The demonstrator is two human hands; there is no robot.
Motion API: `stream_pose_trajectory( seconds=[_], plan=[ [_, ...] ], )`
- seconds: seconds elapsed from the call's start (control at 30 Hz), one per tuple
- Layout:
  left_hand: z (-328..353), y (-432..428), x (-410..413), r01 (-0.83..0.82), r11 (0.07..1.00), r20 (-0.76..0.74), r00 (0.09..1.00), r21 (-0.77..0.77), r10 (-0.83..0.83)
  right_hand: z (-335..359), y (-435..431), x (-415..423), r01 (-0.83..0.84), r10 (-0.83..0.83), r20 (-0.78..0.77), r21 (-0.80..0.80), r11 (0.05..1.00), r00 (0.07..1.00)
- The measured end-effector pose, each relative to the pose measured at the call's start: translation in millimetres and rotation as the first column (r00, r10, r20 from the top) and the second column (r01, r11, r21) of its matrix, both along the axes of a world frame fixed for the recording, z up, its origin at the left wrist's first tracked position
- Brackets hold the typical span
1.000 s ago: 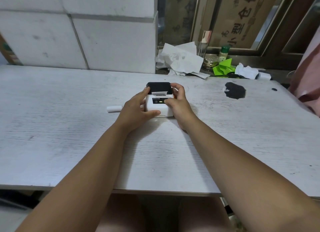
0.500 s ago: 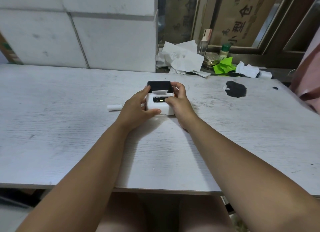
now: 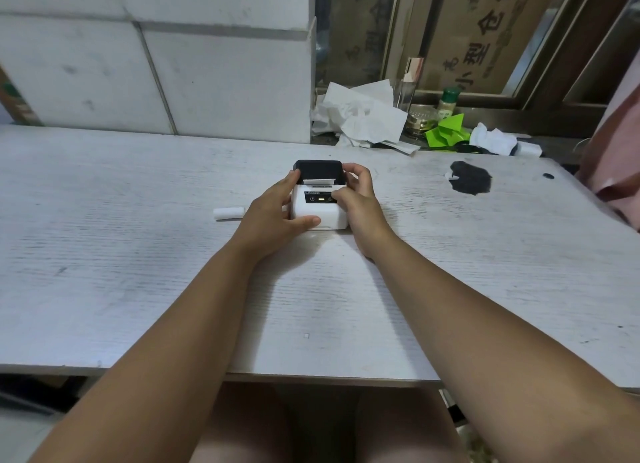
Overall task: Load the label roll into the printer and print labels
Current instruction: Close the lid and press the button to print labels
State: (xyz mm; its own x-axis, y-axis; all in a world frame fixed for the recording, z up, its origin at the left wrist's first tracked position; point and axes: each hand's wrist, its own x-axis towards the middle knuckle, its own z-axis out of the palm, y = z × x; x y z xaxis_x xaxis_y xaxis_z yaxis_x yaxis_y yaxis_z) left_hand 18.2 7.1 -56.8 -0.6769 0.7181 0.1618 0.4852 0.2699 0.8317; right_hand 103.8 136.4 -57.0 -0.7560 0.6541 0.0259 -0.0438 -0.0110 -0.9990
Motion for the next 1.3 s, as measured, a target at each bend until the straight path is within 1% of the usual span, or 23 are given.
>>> stream_pose_trajectory(
  seconds=[0.1,0.27,0.57,0.73,0.87,1.0,1.07,1.13,1.3],
  plan=[
    [1,0,1,-0.002,1.0,0.002,1.0,0.005,0.002,0,-2,0,-0.01,0.01,0.018,0.03,0.999,1.0],
    [3,-1,3,-0.009,1.0,-0.018,1.0,-0.005,0.009,0,1,-1,-0.015,0.015,0.009,0.013,1.0,1.0],
    [3,0,4,-0.015,1.0,0.0,1.0,-0.011,0.015,6,0,-1,-0.017,0.016,-0.011,-0.024,1.0,1.0],
    [4,0,5,-0.015,1.0,0.003,1.0,-0.009,0.015,6,-1,-1,-0.024,0.024,-0.013,-0.018,1.0,1.0],
    [5,0,5,-0.036,0.999,0.079,0.996,0.015,0.034,3,1,-1,-0.025,0.025,-0.003,0.01,1.0,1.0],
    [6,8,2,-0.159,0.985,0.197,0.97,0.072,0.142,2,0,0,-0.023,0.023,-0.007,0.013,1.0,1.0],
    [5,12,4,-0.204,0.975,0.234,0.956,0.089,0.178,3,-1,-1,-0.015,0.015,0.006,0.047,0.999,1.0],
    [3,14,5,-0.208,0.971,0.262,0.95,0.116,0.172,3,-2,-2,-0.009,0.007,0.02,0.077,0.997,1.0],
    [4,17,8,-0.232,0.963,0.285,0.94,0.14,0.186,1,-2,-3,-0.006,0.004,0.016,0.065,0.998,1.0]
  ],
)
